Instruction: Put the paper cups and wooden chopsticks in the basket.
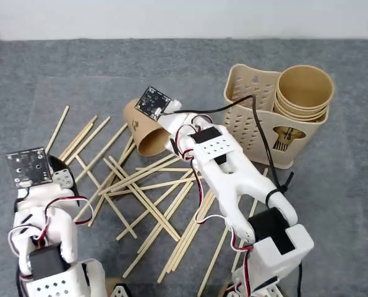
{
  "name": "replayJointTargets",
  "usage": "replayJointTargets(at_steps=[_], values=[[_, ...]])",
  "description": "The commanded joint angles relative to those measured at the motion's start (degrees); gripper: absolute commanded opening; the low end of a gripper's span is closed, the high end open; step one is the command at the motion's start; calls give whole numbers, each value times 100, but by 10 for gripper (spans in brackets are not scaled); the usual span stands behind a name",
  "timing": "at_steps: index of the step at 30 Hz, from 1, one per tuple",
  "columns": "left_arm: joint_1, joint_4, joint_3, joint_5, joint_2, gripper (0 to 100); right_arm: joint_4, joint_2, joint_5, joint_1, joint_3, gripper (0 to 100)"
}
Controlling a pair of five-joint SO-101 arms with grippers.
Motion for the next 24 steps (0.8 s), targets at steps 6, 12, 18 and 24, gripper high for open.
replayJointTargets(at_steps=[6, 12, 18, 24], values=[[35, -273, 207, 79, -70, 19, -224, -409, 18, -268, -343, 119], [9, -633, 532, 79, -70, 19, -919, -374, 18, -338, -316, 113], [35, -624, 558, 79, -70, 19, -936, -92, 18, -356, -369, 24], [35, -624, 699, 79, -70, 19, -936, -154, 18, -382, -378, 9]])
